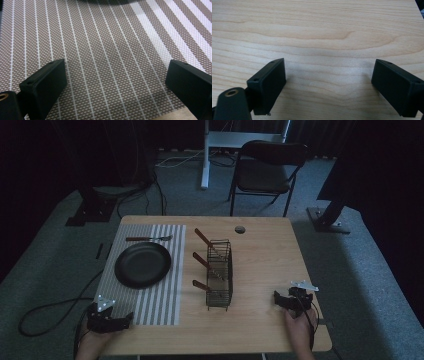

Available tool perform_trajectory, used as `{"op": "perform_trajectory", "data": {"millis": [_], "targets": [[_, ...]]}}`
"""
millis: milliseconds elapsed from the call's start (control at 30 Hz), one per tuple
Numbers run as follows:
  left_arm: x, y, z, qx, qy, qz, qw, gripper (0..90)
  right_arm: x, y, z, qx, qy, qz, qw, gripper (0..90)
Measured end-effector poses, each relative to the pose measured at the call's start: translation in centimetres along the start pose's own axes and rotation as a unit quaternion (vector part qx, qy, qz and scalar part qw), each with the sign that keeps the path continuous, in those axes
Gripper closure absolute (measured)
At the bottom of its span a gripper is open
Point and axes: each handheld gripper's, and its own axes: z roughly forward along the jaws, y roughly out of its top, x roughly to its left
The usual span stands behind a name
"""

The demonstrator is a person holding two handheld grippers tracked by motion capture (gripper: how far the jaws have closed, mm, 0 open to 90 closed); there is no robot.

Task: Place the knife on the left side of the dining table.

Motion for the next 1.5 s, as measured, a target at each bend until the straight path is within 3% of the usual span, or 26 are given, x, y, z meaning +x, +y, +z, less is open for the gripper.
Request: {"op": "perform_trajectory", "data": {"millis": [33, 200, 600, 833, 933, 1000, 1333, 1367, 1500], "targets": [[-0.1, 0.1, -0.1, 0.004, -0.003, 0.008, 1.0, 4.2, 0.0, 0.0, 0.0, 0.0, 0.0, 0.0, 1.0, 11.2], [-0.3, 0.3, -0.2, 0.002, -0.016, 0.008, 0.9998, 4.3, 0.0, 0.0, 0.0, 0.0, 0.0, 0.0, 1.0, 11.3], [-2.4, 2.5, -2.0, -0.03, -0.047, 0.023, 0.9982, 6.0, 0.0, 0.0, 0.0, 0.0, 0.0, 0.0, 1.0, 11.2], [-4.3, 4.5, -3.5, -0.055, -0.081, 0.049, 0.994, 6.0, 0.0, 0.0, 0.0, 0.0, 0.0, 0.0, 1.0, 11.2], [-4.6, 4.9, -3.7, -0.059, -0.082, 0.057, 0.9933, 6.0, 0.0, 0.0, 0.0, 0.0, 0.0, 0.0, 1.0, 11.2], [-5.1, 5.7, -3.9, -0.065, -0.096, 0.064, 0.9912, 6.0, 0.0, 0.0, 0.0, 0.0, 0.0, 0.0, 1.0, 11.3], [-6.1, 7.6, -4.0, -0.077, -0.107, 0.088, 0.9874, 6.0, 0.0, 0.0, 0.0, 0.0, 0.0, 0.0, 1.0, 11.3], [-6.3, 8.1, -4.1, -0.084, -0.118, 0.091, 0.9853, 6.0, 0.0, 0.0, 0.0, 0.0, 0.0, 0.0, 1.0, 11.3], [-6.6, 9.0, -4.2, -0.092, -0.125, 0.096, 0.9833, 6.0, 0.0, 0.0, 0.0, 0.0, 0.0, 0.0, 1.0, 11.3]]}}
